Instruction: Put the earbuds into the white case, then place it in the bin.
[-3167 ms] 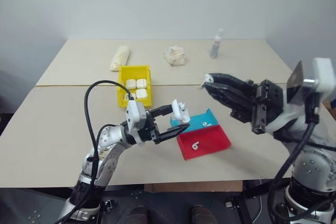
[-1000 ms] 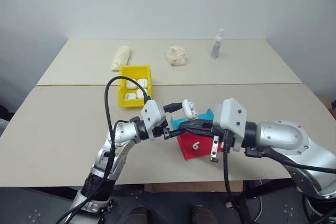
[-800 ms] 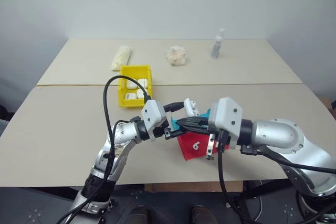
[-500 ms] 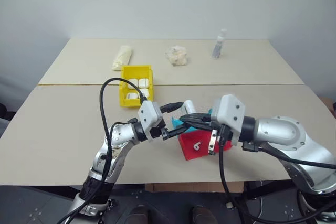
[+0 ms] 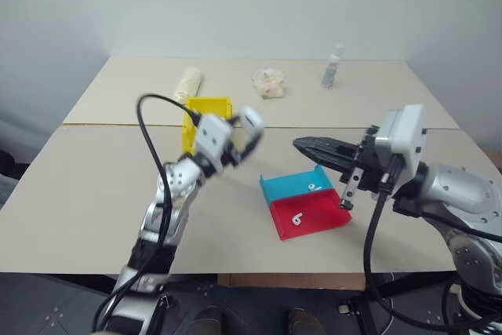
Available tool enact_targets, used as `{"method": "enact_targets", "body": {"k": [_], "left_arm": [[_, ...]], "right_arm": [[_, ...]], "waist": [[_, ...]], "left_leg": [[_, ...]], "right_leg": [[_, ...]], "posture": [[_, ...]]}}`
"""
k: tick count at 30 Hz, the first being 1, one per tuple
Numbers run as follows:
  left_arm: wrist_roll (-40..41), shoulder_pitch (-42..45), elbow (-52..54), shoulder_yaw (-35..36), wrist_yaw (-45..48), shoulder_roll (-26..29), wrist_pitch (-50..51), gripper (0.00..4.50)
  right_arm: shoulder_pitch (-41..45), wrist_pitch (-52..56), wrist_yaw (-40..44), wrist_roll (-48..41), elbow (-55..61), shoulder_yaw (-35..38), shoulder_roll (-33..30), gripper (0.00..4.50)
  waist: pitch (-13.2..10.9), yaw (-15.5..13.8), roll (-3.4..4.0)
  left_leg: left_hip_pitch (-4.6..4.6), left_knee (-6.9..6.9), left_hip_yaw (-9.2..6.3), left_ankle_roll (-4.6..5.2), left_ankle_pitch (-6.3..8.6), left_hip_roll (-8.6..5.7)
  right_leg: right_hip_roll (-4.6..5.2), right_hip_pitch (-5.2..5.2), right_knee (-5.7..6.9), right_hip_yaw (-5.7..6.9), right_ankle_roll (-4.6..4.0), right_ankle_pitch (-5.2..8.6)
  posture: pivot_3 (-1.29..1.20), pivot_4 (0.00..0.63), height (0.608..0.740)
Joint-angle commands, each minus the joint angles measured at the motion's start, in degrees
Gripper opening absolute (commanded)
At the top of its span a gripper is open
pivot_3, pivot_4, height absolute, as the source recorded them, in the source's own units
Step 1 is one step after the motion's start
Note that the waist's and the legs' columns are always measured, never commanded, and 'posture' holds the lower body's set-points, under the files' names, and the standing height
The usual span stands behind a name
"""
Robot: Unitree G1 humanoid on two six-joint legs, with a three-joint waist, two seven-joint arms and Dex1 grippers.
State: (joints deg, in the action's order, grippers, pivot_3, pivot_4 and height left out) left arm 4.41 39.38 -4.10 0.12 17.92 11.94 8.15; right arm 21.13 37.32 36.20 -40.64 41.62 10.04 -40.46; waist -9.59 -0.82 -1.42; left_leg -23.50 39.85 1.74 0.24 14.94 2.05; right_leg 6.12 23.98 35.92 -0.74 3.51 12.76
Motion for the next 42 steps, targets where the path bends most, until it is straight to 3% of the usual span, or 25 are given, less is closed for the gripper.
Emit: {"method": "enact_targets", "body": {"k": [1, 4, 10, 15, 19, 23, 25, 29, 33, 39, 42], "left_arm": [[-3.8, 6.0, -4.7, 2.6, -10.0, -1.1, 2.8, 2.75], [-7.0, 10.8, -12.9, 3.1, -17.6, -2.3, 3.7, 2.75], [-7.9, 14.9, -25.0, 4.0, -23.8, -4.0, 1.7, 2.75], [-4.9, 16.5, -27.5, 6.2, -25.3, -5.5, 5.2, 4.45], [-4.2, 15.0, -23.3, 5.9, -23.3, -5.7, 6.1, 4.48], [7.6, 13.0, -14.4, 9.9, -11.0, -4.5, 10.0, 4.48], [9.8, 11.3, -11.4, 9.7, -6.7, -2.8, 12.1, 4.48], [13.4, 1.5, -0.9, 5.0, 11.1, 5.0, 11.1, 4.48], [21.1, -6.3, 6.5, 5.5, 28.6, 13.9, 11.0, 4.48], [22.1, -12.3, 10.6, 6.2, 41.2, 25.8, 8.9, 4.48], [23.0, -14.2, 12.1, 7.0, 43.4, 27.9, 8.2, 4.48]], "right_arm": [[-1.7, -1.2, -0.1, 0.9, 1.7, 0.4, -0.9, 0.07], [-1.9, -1.2, -0.4, 2.1, 1.7, -1.6, -0.9, 0.07], [-3.7, -0.5, -0.8, 2.7, 2.8, -2.1, -1.4, 0.07], [-6.4, 0.3, -1.7, 3.4, 3.9, -1.8, -2.0, 0.0], [-8.1, 0.6, -2.0, 3.5, 4.4, -1.1, -2.8, 0.0], [-9.9, -0.8, -0.1, 4.5, 3.8, 0.9, -5.4, 0.0], [-11.7, -2.8, 2.8, 5.5, 2.7, 3.5, -7.7, 0.0], [-18.6, -11.1, 14.0, 9.7, -2.1, 12.7, -14.3, 0.0], [-23.5, -18.1, 21.3, 14.4, -8.5, 19.2, -18.2, 0.0], [-26.1, -24.8, 26.9, 17.7, -15.7, 23.8, -19.6, 0.0], [-26.1, -26.0, 27.8, 18.0, -17.1, 23.5, -19.6, 0.0]], "waist": [[0.0, 0.2, 0.0], [0.0, 0.2, -0.01], [0.0, 0.2, -0.03], [0.0, 0.1, -0.04], [0.0, 0.1, -0.04], [0.0, 0.3, -0.03], [0.0, 0.3, -0.03], [0.0, 0.6, 0.0], [0.0, 0.6, -0.03], [0.0, 0.5, 0.01], [0.0, 0.5, 0.0]], "left_leg": [[0.0, -0.01, 0.0, 0.01, 0.0, 0.0], [0.01, 0.0, 0.01, 0.01, 0.0, -0.01], [0.0, -0.03, 0.01, 0.0, -0.02, -0.01], [-0.21, 0.0, -0.01, 0.0, -0.02, -0.05], [-0.2, 0.0, -0.02, -0.02, -0.03, -0.05], [-0.2, 0.0, -0.02, -0.04, -0.04, -0.04], [-0.18, -0.01, -0.02, -0.04, -0.04, -0.03], [-0.01, -0.06, 0.04, -0.03, -0.03, -0.03], [0.07, -0.06, 0.11, -0.04, -0.04, 0.02], [0.38, -0.08, 0.12, -0.02, -0.03, 0.02], [0.41, -0.07, 0.13, 0.0, -0.01, 0.03]], "right_leg": [[0.0, 0.0, 0.05, 0.0, 0.0, 0.0], [0.0, 0.02, 0.03, 0.0, 0.0, 0.0], [0.0, 0.06, -0.01, 0.01, 0.0, 0.0], [0.04, 0.11, 0.07, 0.06, 0.06, -0.04], [0.04, 0.12, 0.06, 0.08, 0.06, -0.03], [0.04, 0.14, 0.09, 0.07, 0.06, -0.03], [0.04, 0.14, 0.1, 0.07, 0.05, -0.03], [0.04, 0.02, 0.06, -0.01, 0.05, -0.02], [0.02, 0.03, -0.04, -0.06, 0.01, 0.0], [0.02, -0.27, -0.09, -0.07, 0.01, 0.02], [0.02, -0.35, -0.15, -0.07, 0.03, 0.04]], "posture": [[0.0, 0.15, 0.74], [0.0, 0.15, 0.74], [0.0, 0.15, 0.74], [0.0, 0.15, 0.74], [0.0, 0.15, 0.74], [0.0, 0.15, 0.74], [0.0, 0.15, 0.74], [0.0, 0.15, 0.74], [0.0, 0.15, 0.74], [0.0, 0.15, 0.74], [0.0, 0.15, 0.74]]}}
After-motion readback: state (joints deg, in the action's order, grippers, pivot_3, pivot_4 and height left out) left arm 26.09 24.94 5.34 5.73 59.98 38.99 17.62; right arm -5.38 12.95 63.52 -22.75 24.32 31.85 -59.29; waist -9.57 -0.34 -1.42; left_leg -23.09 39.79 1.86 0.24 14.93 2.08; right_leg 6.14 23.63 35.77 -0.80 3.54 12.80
